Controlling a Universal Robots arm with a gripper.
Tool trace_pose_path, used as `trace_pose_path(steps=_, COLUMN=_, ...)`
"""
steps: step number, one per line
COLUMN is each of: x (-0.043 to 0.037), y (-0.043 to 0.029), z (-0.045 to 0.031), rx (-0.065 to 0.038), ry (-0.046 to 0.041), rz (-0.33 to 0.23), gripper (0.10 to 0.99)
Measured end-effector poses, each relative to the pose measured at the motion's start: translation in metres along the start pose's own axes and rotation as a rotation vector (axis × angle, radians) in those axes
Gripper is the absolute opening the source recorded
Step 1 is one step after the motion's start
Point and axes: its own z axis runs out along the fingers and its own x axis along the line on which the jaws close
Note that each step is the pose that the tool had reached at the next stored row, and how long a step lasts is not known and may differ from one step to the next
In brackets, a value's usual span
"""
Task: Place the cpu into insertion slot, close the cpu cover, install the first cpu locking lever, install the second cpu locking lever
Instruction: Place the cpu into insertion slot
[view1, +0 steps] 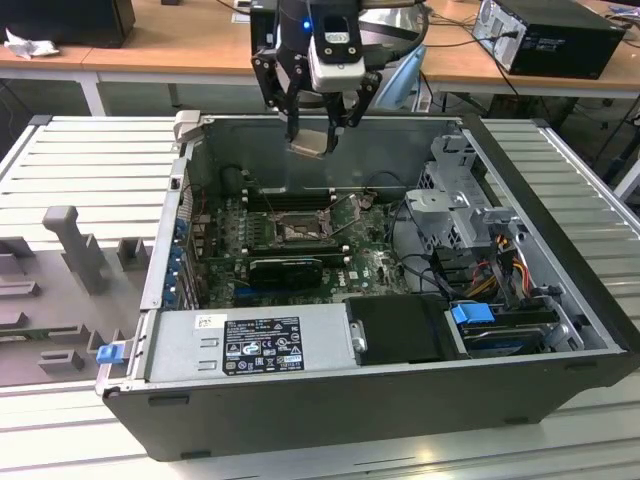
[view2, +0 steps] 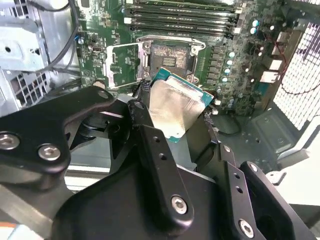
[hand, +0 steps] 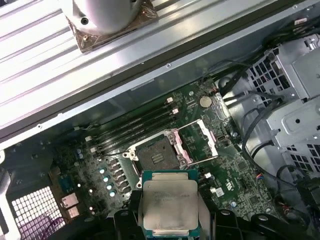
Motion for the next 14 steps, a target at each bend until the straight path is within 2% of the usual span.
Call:
trace_pose_path(steps=5, x=0.0000, y=0.0000, z=0.0003, rx=-0.002, ry=-0.0098, rz=0.113, gripper=0.529)
trace_pose_path(steps=14, x=0.0000, y=0.0000, z=0.0006, rx=-0.004, ry=-0.0204, rz=0.232, gripper=0.529)
